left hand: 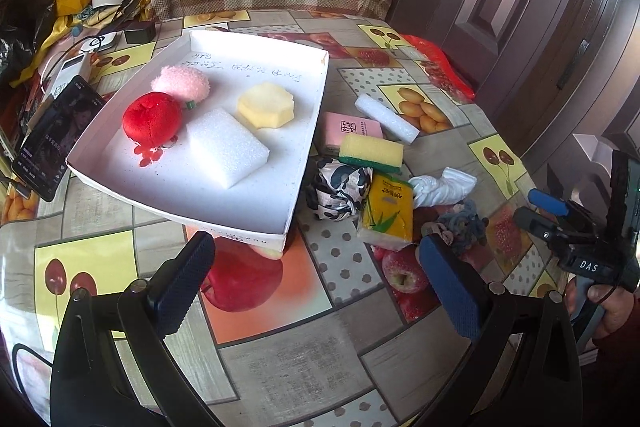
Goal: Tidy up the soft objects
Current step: 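Grasp the blue knotted rope toy with the right tool, then grasp the yellow tissue pack with the left tool while the right tool lifts the rope toy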
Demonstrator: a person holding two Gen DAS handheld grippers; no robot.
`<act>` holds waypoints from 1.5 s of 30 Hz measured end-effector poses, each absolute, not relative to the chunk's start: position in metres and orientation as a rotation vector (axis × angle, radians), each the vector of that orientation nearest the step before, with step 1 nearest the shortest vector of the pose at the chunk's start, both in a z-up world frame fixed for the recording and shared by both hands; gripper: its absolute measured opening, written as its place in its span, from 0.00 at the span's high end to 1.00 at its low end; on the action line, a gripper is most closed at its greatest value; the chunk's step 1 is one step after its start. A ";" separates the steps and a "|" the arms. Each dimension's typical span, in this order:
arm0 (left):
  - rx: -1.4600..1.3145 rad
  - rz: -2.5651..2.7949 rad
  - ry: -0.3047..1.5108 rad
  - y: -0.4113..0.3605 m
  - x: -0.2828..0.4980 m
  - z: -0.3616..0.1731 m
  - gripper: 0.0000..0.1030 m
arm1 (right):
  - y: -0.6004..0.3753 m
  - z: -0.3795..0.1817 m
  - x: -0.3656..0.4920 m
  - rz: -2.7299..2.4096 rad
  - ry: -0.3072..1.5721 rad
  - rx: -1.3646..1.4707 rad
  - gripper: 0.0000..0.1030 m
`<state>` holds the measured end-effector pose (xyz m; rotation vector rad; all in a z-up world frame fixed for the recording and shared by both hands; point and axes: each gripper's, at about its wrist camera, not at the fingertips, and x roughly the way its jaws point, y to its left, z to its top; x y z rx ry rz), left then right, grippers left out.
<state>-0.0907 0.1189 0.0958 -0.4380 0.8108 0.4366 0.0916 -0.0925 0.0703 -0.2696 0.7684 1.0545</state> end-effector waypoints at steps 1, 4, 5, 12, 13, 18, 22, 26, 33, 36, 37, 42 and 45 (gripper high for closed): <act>-0.441 0.442 0.816 0.118 -0.090 0.095 0.00 | -0.084 0.067 0.083 1.087 0.744 -0.317 0.17; -0.453 0.460 0.834 0.116 -0.089 0.090 0.00 | -0.059 0.059 0.062 1.149 0.660 -0.458 0.17; -0.454 0.467 0.840 0.116 -0.089 0.089 0.00 | -0.051 0.056 0.057 1.161 0.637 -0.496 0.17; -0.464 0.456 0.891 0.110 -0.079 0.075 0.00 | -0.018 0.028 0.032 1.258 0.552 -0.744 0.38; -0.467 0.447 0.897 0.108 -0.076 0.073 0.00 | -0.017 0.023 0.029 1.266 0.557 -0.778 0.52; -0.484 0.403 0.918 0.105 -0.063 0.067 0.00 | -0.028 0.022 0.038 1.272 0.607 -0.755 0.75; -0.491 0.353 0.934 0.099 -0.049 0.062 0.00 | -0.065 0.056 0.064 1.268 0.677 -0.497 0.75; -0.464 0.294 0.955 0.087 -0.031 0.053 0.20 | -0.110 0.094 0.091 1.201 0.684 -0.254 0.75; -0.442 0.297 1.016 0.078 0.004 0.030 0.21 | -0.157 0.123 0.117 1.115 0.683 -0.053 0.75; -0.387 0.327 1.038 0.078 0.021 0.020 0.21 | -0.163 0.124 0.119 1.107 0.687 -0.047 0.75; -0.370 0.340 1.046 0.079 0.026 0.016 0.21 | -0.165 0.124 0.119 1.105 0.689 -0.044 0.75; -0.287 0.359 1.013 0.079 0.035 0.013 0.48 | -0.172 0.127 0.117 1.116 0.686 -0.038 0.75; -0.315 0.335 1.004 0.078 0.028 0.016 0.53 | -0.172 0.133 0.115 1.136 0.673 -0.033 0.75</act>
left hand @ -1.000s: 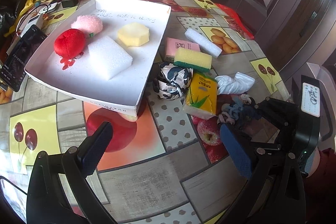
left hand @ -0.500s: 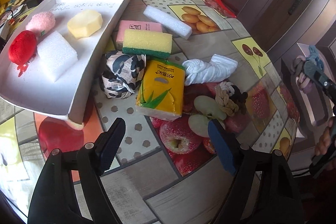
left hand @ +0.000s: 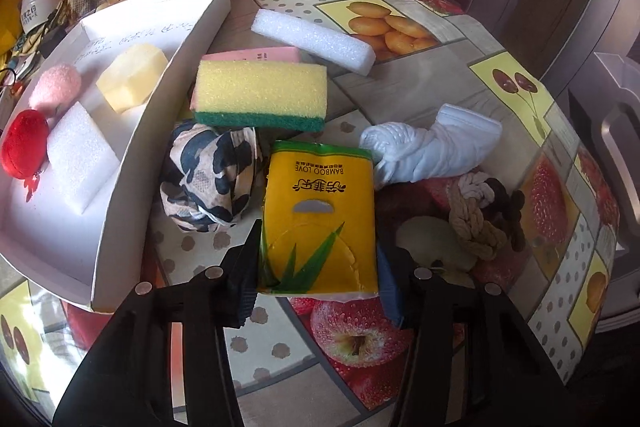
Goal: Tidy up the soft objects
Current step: 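Grasp the yellow tissue pack with the left tool while the right tool lifts the rope toy, then lift and carry the yellow tissue pack and blue rope toy toward the tray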
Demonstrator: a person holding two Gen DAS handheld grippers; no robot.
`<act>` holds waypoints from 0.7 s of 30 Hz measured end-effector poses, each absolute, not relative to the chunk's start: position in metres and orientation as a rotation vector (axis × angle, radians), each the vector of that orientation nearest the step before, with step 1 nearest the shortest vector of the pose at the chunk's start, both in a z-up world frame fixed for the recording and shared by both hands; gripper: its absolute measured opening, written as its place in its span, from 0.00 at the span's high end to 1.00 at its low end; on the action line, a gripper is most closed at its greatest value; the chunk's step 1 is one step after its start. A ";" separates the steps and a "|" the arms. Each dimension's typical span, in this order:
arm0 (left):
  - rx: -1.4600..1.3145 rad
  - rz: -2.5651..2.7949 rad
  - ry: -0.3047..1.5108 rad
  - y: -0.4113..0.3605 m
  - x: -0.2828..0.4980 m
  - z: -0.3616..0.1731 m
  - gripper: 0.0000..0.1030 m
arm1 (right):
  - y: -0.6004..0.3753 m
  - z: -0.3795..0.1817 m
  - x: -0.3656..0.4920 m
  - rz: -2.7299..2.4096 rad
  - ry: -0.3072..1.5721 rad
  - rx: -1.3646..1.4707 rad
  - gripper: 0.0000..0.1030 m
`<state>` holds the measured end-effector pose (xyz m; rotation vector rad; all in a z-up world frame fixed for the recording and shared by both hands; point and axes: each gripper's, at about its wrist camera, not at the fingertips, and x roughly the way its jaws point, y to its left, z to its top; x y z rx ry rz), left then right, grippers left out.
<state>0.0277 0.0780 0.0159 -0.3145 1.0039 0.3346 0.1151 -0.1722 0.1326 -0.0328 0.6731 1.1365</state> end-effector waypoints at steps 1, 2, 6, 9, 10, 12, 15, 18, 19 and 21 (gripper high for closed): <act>-0.322 0.331 0.994 0.077 0.023 0.019 0.53 | -0.171 0.135 0.115 1.148 0.667 -0.028 0.75; -0.324 0.327 0.983 0.074 0.017 0.023 0.53 | -0.169 0.137 0.114 1.158 0.659 -0.024 0.75; -0.324 0.311 0.908 0.066 -0.009 0.055 0.53 | -0.155 0.148 0.108 1.209 0.631 -0.010 0.75; -0.325 0.323 0.812 0.065 -0.032 0.088 0.53 | -0.144 0.159 0.099 1.244 0.598 0.000 0.75; -0.318 0.332 0.779 0.065 -0.040 0.099 0.53 | -0.141 0.163 0.096 1.255 0.585 0.004 0.75; -0.300 0.359 0.712 0.067 -0.057 0.121 0.53 | -0.135 0.173 0.090 1.275 0.560 0.019 0.75; -0.292 0.401 0.626 0.077 -0.078 0.152 0.53 | -0.128 0.188 0.082 1.302 0.526 0.047 0.75; -0.275 0.423 0.561 0.087 -0.089 0.183 0.53 | -0.123 0.204 0.076 1.308 0.479 0.068 0.75; -0.261 0.427 0.542 0.089 -0.091 0.192 0.53 | -0.122 0.210 0.075 1.307 0.464 0.079 0.75; -0.230 0.437 0.503 0.091 -0.096 0.208 0.53 | -0.121 0.223 0.076 1.302 0.439 0.108 0.75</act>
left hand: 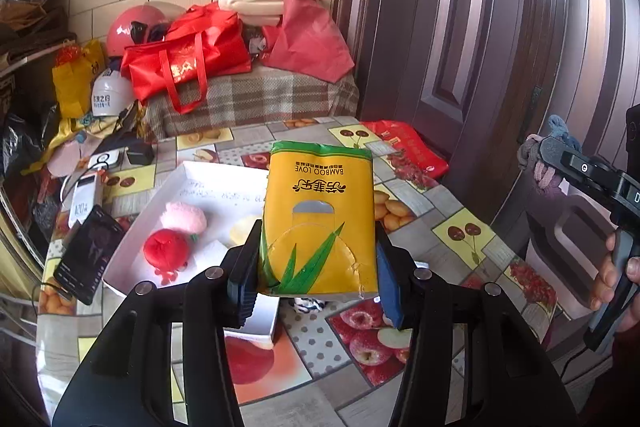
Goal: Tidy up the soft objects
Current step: 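Lift and carry the yellow tissue pack and blue rope toy toward the tray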
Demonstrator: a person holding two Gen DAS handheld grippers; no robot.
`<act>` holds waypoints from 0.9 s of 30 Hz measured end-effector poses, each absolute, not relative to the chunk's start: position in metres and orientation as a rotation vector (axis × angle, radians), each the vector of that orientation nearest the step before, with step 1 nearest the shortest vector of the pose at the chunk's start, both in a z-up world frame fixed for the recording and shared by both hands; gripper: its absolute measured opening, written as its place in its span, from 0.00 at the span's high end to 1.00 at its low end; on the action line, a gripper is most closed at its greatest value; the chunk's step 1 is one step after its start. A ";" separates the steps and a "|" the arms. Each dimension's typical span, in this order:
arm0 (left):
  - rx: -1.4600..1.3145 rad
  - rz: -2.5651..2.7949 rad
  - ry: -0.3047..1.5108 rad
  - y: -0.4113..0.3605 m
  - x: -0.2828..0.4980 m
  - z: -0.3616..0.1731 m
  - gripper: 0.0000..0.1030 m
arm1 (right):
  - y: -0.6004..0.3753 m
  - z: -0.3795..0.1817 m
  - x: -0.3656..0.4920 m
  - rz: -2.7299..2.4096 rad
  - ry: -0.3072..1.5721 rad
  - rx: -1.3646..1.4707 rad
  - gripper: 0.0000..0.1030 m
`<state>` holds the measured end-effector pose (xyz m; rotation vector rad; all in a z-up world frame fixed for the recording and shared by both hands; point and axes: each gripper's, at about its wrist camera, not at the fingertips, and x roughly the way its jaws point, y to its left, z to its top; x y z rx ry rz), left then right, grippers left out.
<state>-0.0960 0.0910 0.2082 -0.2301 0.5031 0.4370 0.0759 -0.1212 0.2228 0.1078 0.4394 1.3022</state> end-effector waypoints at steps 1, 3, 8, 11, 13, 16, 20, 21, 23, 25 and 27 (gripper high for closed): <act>-0.224 0.441 0.487 0.093 -0.099 0.215 0.53 | -0.120 0.229 0.077 1.300 0.428 0.124 0.75; -0.220 0.448 0.456 0.098 -0.109 0.228 0.53 | -0.119 0.241 0.077 1.288 0.405 0.146 0.75; -0.187 0.521 0.342 0.117 -0.155 0.278 0.53 | -0.119 0.269 0.073 1.268 0.317 0.175 0.75; -0.165 0.585 0.266 0.131 -0.189 0.316 0.52 | -0.115 0.282 0.068 1.272 0.276 0.185 0.75; -0.140 0.635 0.221 0.138 -0.212 0.338 0.52 | -0.112 0.289 0.063 1.278 0.254 0.192 0.75; -0.118 0.694 0.161 0.147 -0.241 0.362 0.52 | -0.104 0.294 0.057 1.296 0.237 0.202 0.75; -0.095 0.740 0.106 0.154 -0.267 0.381 0.52 | -0.089 0.300 0.051 1.325 0.227 0.194 0.75; -0.092 0.743 0.096 0.155 -0.271 0.383 0.52 | -0.088 0.302 0.050 1.332 0.220 0.195 0.75; -0.089 0.741 0.082 0.156 -0.276 0.386 0.52 | -0.083 0.309 0.045 1.345 0.202 0.195 0.75; -0.092 0.735 0.077 0.159 -0.277 0.387 0.52 | -0.079 0.315 0.041 1.356 0.186 0.193 0.75; -0.099 0.726 0.077 0.161 -0.276 0.386 0.52 | -0.076 0.319 0.037 1.365 0.173 0.188 0.75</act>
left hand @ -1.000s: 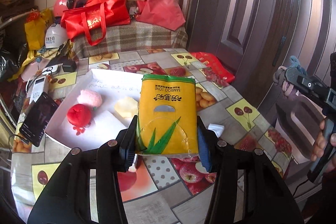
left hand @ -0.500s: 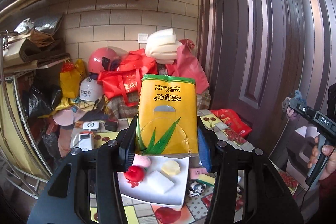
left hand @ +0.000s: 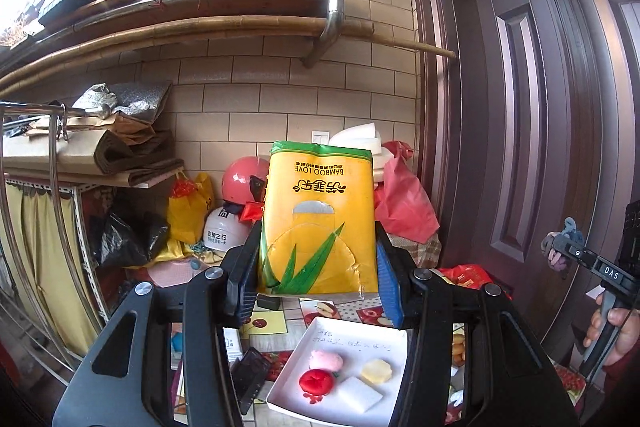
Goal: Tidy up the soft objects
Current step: 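Lift and carry the yellow tissue pack and blue rope toy toward the tray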
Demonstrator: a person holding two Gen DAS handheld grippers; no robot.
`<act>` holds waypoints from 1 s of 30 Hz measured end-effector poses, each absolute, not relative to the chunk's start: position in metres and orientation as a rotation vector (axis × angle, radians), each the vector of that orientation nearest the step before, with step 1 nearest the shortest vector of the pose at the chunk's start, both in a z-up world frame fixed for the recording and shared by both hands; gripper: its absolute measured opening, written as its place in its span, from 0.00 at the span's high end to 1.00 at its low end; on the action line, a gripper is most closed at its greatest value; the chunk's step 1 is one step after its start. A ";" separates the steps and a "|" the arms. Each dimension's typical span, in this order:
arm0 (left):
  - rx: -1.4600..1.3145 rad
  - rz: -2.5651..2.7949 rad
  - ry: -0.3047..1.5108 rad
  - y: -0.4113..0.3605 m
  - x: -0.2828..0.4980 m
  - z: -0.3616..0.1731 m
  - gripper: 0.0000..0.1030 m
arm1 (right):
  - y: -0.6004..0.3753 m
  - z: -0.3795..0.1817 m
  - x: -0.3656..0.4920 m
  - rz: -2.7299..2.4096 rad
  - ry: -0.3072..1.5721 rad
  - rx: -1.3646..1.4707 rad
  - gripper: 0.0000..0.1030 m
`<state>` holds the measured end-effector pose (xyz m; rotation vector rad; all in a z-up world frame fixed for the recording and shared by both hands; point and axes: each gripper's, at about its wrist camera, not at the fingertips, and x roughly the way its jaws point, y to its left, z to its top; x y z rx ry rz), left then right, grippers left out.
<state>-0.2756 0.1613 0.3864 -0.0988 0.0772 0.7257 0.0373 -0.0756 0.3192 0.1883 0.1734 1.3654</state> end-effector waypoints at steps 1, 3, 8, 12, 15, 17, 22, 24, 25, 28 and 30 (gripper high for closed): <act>-0.100 0.720 0.079 0.163 -0.274 0.385 0.52 | -0.074 0.320 0.035 1.370 0.169 0.185 0.75; -0.102 0.712 0.085 0.162 -0.269 0.385 0.52 | -0.073 0.321 0.033 1.375 0.162 0.182 0.75; -0.112 0.690 0.095 0.167 -0.261 0.382 0.52 | -0.065 0.320 0.033 1.379 0.173 0.179 0.75; -0.117 0.678 0.105 0.172 -0.255 0.379 0.52 | -0.059 0.317 0.033 1.380 0.184 0.173 0.75; -0.122 0.673 0.114 0.177 -0.250 0.377 0.52 | -0.053 0.316 0.034 1.384 0.194 0.169 0.75; -0.126 0.671 0.121 0.180 -0.247 0.375 0.52 | -0.048 0.315 0.036 1.388 0.204 0.167 0.75; -0.140 0.666 0.139 0.190 -0.239 0.369 0.52 | -0.036 0.311 0.038 1.395 0.227 0.158 0.75; -0.148 0.664 0.147 0.195 -0.235 0.365 0.52 | -0.030 0.309 0.040 1.398 0.240 0.154 0.75; -0.152 0.664 0.151 0.197 -0.233 0.364 0.52 | -0.027 0.308 0.041 1.399 0.247 0.153 0.75; -0.162 0.662 0.162 0.203 -0.228 0.360 0.52 | -0.018 0.304 0.045 1.404 0.268 0.151 0.75; -0.168 0.660 0.170 0.207 -0.224 0.357 0.52 | -0.012 0.301 0.046 1.407 0.282 0.147 0.75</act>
